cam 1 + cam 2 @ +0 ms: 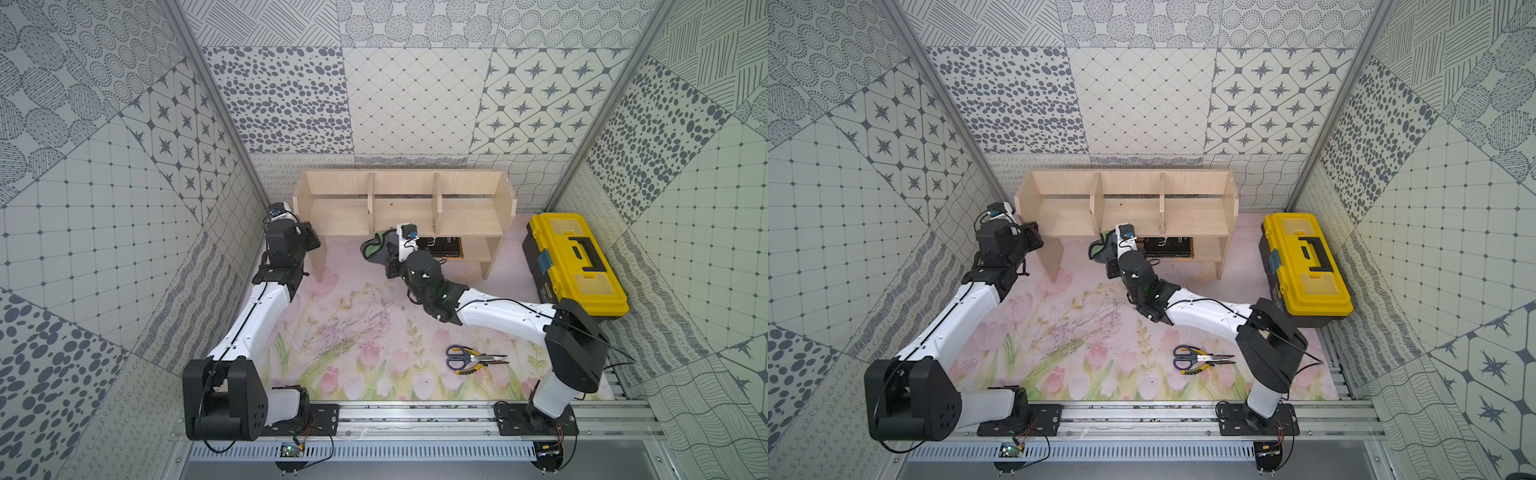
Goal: Wipe the bookshelf clean with a cloth
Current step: Wipe the dust from the shelf.
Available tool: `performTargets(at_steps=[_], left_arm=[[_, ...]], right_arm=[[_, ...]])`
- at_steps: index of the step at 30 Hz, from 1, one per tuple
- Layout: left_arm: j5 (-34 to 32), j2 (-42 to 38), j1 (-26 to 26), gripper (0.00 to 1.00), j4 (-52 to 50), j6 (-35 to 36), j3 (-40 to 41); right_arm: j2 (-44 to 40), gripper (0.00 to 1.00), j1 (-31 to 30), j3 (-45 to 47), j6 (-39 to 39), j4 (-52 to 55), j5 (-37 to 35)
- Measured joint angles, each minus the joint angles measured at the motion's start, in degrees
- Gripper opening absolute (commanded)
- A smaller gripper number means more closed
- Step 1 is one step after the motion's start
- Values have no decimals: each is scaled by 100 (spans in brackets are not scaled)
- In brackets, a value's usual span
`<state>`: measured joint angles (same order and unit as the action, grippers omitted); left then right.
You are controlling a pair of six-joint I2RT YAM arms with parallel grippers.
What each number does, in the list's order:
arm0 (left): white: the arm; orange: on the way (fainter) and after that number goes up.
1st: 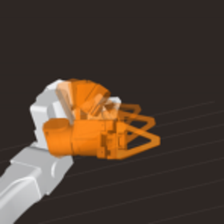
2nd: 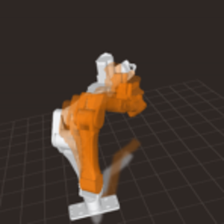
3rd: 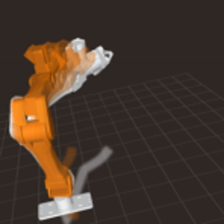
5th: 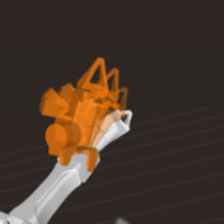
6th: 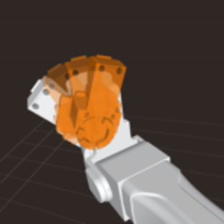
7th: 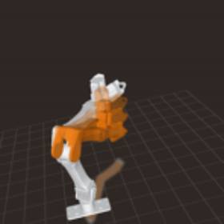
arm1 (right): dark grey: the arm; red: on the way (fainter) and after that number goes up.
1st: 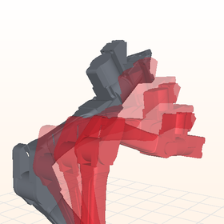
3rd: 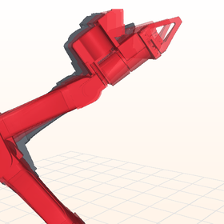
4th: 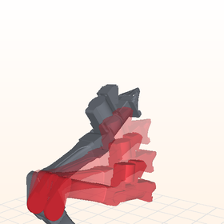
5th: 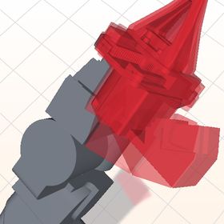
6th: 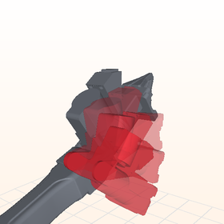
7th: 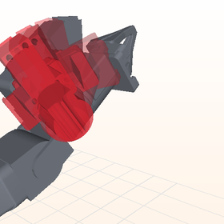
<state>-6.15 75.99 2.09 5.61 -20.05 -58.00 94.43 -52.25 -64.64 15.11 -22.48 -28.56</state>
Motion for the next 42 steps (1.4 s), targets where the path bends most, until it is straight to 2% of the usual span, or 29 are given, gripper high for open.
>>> performTargets(at_steps=[3,6,15,24,34,42], left_arm=[[0,0,0,0,0,4,0],[2,0,0,0,-2,4,0],[4,0,0,0,0,4,0],[7,-9,0,0,11,0,11],[9,-31,0,0,28,-15,42],[9,-31,0,0,33,-20,44]], right_arm=[[-323,0,236,173,-13,-11,-55],[-133,0,103,-42,-85,-4,31],[1926,0,-962,-2105,-404,214,682],[3163,0,-973,-3764,-111,468,1058],[4347,0,-1036,-3888,446,671,1163],[4238,0,-1036,-3995,63,424,903]])
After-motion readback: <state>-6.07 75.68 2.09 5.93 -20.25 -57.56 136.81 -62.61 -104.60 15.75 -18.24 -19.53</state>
